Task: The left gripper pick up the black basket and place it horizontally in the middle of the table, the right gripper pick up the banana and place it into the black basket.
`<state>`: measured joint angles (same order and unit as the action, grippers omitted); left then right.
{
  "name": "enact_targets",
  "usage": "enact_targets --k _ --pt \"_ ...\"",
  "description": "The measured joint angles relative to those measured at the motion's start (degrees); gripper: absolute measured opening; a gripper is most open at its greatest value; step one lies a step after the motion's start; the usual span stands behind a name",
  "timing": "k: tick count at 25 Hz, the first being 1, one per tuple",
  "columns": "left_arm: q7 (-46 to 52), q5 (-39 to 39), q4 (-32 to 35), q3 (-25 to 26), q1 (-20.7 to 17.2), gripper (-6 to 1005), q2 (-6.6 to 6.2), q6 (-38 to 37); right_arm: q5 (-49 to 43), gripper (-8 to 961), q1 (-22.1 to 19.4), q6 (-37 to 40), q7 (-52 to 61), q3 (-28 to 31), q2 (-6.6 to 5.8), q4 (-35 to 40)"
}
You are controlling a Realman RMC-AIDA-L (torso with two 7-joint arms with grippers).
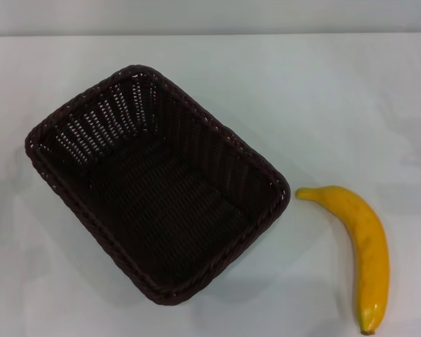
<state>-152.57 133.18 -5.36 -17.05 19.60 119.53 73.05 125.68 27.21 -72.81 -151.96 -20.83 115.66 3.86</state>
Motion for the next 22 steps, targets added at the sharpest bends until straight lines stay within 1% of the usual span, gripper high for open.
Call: enact_targets --k 14,19,21,22 --pt "0.62 0.14 0.0 0.0 0.28 878 0.08 0.56 0.0 867 0.11 -0.04 0.04 0.0 0.0 -0.09" --pt "6.5 0.03 0.44 -0.27 0.44 878 -0.11 1.37 0.0 867 0.14 -0.08 0.06 -0.19 0.01 -0.2" --pt "8.43 -1.12 1.55 -0.63 0.45 877 -0.25 1.58 0.0 866 0.14 -0.16 0.07 -0.23 0.05 -0.25" --pt "10.81 -2.91 2.97 -0.78 0.43 877 -0.35 1.63 0.0 866 0.14 -0.18 0.08 -0.18 0.05 -0.27"
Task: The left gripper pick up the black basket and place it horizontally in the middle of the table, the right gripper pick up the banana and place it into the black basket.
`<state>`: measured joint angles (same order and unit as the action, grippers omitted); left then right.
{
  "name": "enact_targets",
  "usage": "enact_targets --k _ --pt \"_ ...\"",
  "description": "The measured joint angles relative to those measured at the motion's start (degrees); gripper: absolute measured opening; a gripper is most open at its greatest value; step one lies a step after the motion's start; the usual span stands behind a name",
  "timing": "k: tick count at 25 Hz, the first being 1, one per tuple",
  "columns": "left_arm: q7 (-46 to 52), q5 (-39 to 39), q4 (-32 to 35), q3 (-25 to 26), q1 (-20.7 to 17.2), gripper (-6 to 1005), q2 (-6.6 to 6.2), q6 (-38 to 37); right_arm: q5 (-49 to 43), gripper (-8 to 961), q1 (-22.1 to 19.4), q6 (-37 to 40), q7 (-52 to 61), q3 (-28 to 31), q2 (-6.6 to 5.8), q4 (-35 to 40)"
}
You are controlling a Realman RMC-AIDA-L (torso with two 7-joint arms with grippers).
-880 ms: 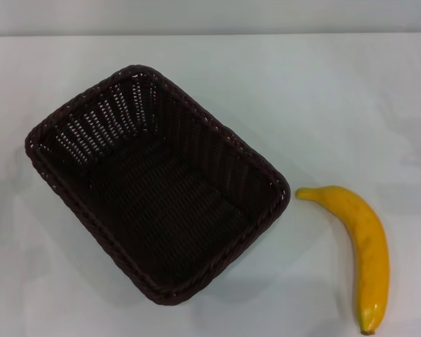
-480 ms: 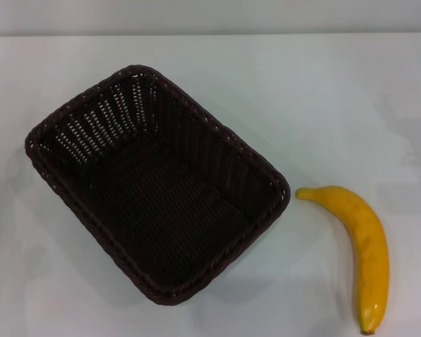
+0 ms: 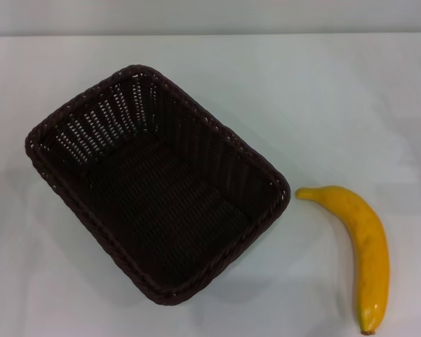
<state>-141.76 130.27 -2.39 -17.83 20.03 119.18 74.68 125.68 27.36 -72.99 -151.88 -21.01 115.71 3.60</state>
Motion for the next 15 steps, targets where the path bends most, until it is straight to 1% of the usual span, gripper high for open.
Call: enact_targets --k 2,5,6,8,9,10,11,12,13,14,15 --pt "7.11 -5.39 4.69 -0.09 -0.12 877 -0.35 -1.28 0.0 866 -0.01 -0.05 0.0 0.11 0.01 0.0" --pt "24.7 -16.79 14.72 -0.65 0.2 877 -1.18 -6.1 0.0 866 0.15 -0.07 0.01 0.0 0.03 -0.01" --pt "31.17 -21.11 18.02 -1.24 0.59 877 -1.76 -7.38 0.0 866 0.27 -0.08 0.01 -0.06 0.03 0.0" --pt "42.79 -28.72 22.92 -2.93 1.76 877 -3.4 -8.57 0.0 866 0.62 -0.1 0.01 -0.19 0.04 0.0" --pt "42.79 -28.72 22.92 -2.93 1.76 877 -3.4 -8.57 0.0 866 0.7 -0.11 0.01 -0.2 0.04 0.0" --pt "52.28 -33.89 25.62 -5.05 3.28 877 -5.34 -8.69 0.0 866 0.78 -0.12 0.01 -0.24 0.04 -0.01" --pt "62.26 -40.21 27.89 -9.45 5.77 877 -8.15 -8.57 0.0 866 0.84 -0.13 0.01 -0.28 0.04 -0.02" --pt "63.88 -41.71 28.36 -10.77 6.36 876 -8.8 -8.57 0.0 866 0.92 -0.13 0.01 -0.29 0.04 -0.1" --pt "66.49 -43.4 28.93 -12.5 7.3 876 -9.79 -8.59 0.0 866 1.03 -0.13 0.01 -0.31 0.04 -0.2" --pt "70.45 -46.52 29.89 -15.44 8.83 876 -11.16 -8.53 -0.02 866 1.18 -0.13 0.01 -0.31 0.04 -0.3" --pt "73.39 -48.79 30.59 -17.62 10.32 876 -12.26 -8.35 -0.11 866 1.35 -0.07 0.01 -0.32 0.04 -0.38"
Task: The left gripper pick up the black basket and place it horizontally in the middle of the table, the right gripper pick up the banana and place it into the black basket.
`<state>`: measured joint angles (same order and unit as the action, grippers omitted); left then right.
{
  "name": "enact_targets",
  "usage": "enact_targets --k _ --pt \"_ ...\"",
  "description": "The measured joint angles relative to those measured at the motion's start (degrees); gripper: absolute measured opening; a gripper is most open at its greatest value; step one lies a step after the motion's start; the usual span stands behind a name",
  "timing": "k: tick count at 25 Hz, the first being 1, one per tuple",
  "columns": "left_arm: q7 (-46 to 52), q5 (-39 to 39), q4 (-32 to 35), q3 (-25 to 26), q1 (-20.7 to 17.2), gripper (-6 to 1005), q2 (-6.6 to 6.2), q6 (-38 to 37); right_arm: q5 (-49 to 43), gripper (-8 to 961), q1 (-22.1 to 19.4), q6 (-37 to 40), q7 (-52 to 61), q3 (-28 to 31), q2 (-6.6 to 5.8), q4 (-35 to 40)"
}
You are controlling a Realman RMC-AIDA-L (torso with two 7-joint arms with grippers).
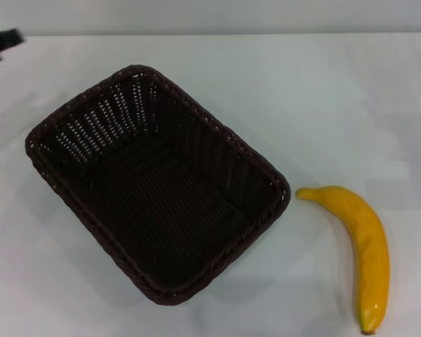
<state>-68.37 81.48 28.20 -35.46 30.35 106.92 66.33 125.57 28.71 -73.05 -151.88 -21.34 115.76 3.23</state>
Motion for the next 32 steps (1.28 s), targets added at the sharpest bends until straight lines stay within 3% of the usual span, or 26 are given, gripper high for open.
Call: enact_targets --k 2,4,8,11,17,21,24,26,32 --pt "5.04 -5.6 1.94 -4.32 3.32 876 -1.84 1.19 -0.18 866 0.24 0.11 0.0 -0.01 0.02 -0.06" --pt "8.58 -11.24 3.88 -7.43 6.52 876 -2.8 2.91 -0.27 866 0.32 0.11 0.0 -0.01 0.07 -0.1" --pt "13.89 -24.57 5.86 -10.54 13.16 876 -3.8 6.35 -0.28 866 0.81 0.06 0.0 -0.01 0.09 -0.84" --pt "15.54 -30.45 6.19 -10.85 16.15 875 -3.78 7.62 -0.29 866 1.65 0.12 0.0 -0.01 0.09 -1.69" --pt "16.82 -39.75 5.93 -11.65 20.35 875 -2.35 8.06 -0.14 866 1.86 -0.2 0.0 0.19 0.09 -2.61" --pt "16.59 -41.38 5.76 -11.75 21.1 867 -1.7 7.87 -0.08 866 1.83 -0.21 0.0 0.33 0.14 -2.92" --pt "15.8 -42.49 5.64 -11.83 21.28 860 -0.63 7.79 0.06 865 1.84 -0.21 0.0 0.49 0.17 -2.97" --pt "15.47 -44.79 5.57 -11.87 21.34 856 1.04 7.63 0.08 865 1.9 -0.2 0.0 0.52 0.17 -2.97" --pt "15.39 -45.98 5.93 -11.89 21.36 844 2.71 7.26 0.04 865 2.2 0.02 0.0 0.51 0.17 -2.97"
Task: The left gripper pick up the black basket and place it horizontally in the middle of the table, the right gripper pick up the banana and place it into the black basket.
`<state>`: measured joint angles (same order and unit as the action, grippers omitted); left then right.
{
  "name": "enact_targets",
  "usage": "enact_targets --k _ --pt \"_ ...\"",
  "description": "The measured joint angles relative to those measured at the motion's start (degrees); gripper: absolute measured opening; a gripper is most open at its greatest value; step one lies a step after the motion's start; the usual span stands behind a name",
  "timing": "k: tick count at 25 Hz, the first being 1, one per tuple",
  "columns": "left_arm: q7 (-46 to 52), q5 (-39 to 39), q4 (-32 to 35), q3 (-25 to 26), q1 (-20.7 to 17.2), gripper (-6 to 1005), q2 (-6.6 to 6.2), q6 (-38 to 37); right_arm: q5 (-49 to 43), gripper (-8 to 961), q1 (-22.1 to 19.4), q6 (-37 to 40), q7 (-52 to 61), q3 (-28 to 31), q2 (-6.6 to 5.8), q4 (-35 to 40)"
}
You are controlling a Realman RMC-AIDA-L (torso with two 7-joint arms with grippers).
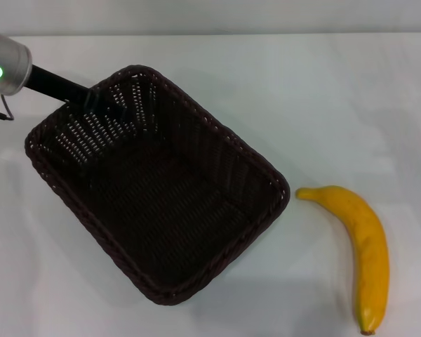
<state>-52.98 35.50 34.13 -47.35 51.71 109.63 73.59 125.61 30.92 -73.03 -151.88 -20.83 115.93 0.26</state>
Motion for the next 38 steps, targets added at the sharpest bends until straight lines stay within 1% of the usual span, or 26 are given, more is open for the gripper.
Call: enact_targets --k 6,12,17,20,25,29,34,36,38 --pt "0.64 0.05 -0.32 0.26 -0.18 831 -0.46 -0.45 0.01 865 -0.31 -0.03 0.0 0.0 -0.05 0.01" --pt "0.75 0.38 -0.32 0.33 -0.27 648 -0.69 0.0 0.03 865 -0.42 -0.06 0.0 0.0 -0.16 0.23" --pt "1.89 0.28 -0.46 0.33 -0.21 412 -0.79 0.88 0.06 865 -0.34 0.12 0.0 0.0 -0.18 0.24" --pt "2.13 0.34 -0.47 0.4 -0.59 233 -1.04 1.55 0.07 865 -0.33 0.17 0.0 0.0 -0.18 0.27" --pt "1.88 3.19 -0.5 0.62 -1.76 221 -2.13 4.35 0.08 865 -0.37 0.21 0.0 0.0 -0.18 0.4" --pt "0.42 8.41 -0.53 0.61 -3.46 207 -3.61 8.43 0.08 865 -0.4 0.23 0.0 0.01 -0.23 0.44" --pt "0.43 16.36 -0.2 0.61 -7.07 190 -5.14 8.89 0.07 864 -0.42 0.29 0.0 0.0 -0.28 0.46" --pt "0.45 20.01 -0.39 0.78 -8.69 183 -5.5 8.62 0.07 864 -0.4 0.33 0.0 -0.01 -0.31 0.5" --pt "0.52 23.28 -0.71 1.72 -10.0 183 -5.57 8.74 0.07 864 -0.34 0.35 0.0 -0.07 -0.38 0.54"
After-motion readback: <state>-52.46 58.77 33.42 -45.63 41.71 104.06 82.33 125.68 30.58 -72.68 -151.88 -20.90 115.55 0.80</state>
